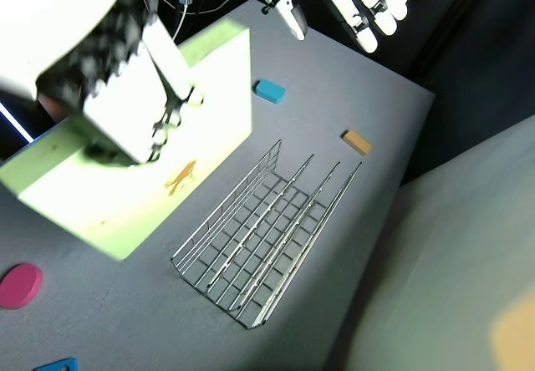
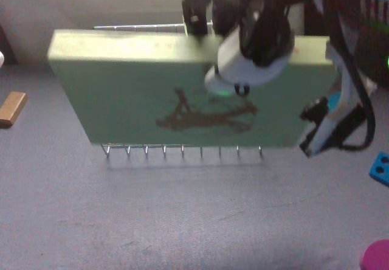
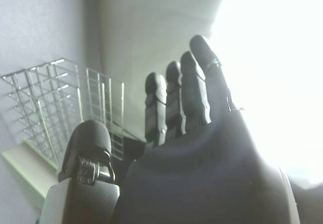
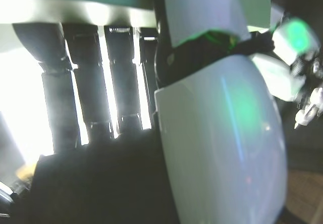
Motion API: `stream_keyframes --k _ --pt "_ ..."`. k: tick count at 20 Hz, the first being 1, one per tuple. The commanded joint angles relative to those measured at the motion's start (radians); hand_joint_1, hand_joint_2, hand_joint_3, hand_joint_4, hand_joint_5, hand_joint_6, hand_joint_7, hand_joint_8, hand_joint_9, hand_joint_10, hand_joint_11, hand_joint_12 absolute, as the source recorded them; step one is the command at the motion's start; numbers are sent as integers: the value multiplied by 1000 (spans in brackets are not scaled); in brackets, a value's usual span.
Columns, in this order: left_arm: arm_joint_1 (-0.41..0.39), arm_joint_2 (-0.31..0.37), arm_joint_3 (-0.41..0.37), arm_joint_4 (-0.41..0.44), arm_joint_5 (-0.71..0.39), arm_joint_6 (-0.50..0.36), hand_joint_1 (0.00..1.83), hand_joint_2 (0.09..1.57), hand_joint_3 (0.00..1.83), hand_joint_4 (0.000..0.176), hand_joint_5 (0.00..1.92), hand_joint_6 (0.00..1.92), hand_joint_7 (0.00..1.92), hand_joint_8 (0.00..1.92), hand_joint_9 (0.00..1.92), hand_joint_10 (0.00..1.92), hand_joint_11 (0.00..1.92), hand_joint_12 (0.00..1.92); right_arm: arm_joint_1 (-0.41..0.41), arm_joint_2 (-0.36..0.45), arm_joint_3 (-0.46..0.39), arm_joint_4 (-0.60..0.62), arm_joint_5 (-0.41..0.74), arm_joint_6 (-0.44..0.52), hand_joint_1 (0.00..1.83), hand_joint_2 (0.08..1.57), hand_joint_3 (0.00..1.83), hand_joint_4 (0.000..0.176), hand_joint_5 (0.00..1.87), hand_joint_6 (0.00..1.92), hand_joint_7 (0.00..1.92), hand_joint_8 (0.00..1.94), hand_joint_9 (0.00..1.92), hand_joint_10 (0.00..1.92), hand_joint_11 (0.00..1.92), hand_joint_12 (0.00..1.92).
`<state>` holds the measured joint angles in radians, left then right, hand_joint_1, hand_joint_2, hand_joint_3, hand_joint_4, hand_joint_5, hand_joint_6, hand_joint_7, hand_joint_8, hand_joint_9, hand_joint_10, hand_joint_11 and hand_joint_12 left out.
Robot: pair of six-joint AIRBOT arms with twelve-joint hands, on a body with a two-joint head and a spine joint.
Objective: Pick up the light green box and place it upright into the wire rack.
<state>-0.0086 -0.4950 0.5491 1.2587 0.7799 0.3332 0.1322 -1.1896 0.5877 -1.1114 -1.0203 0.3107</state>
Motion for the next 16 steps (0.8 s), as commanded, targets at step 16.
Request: stream_keyframes --k 16 --pt "-17 2 3 83 -13 8 109 1448 0 20 247 5 153 3 120 2 0 651 -20 -121 193 -229 183 26 1274 1028 0 0 1045 899 1369 353 1173 725 875 1412"
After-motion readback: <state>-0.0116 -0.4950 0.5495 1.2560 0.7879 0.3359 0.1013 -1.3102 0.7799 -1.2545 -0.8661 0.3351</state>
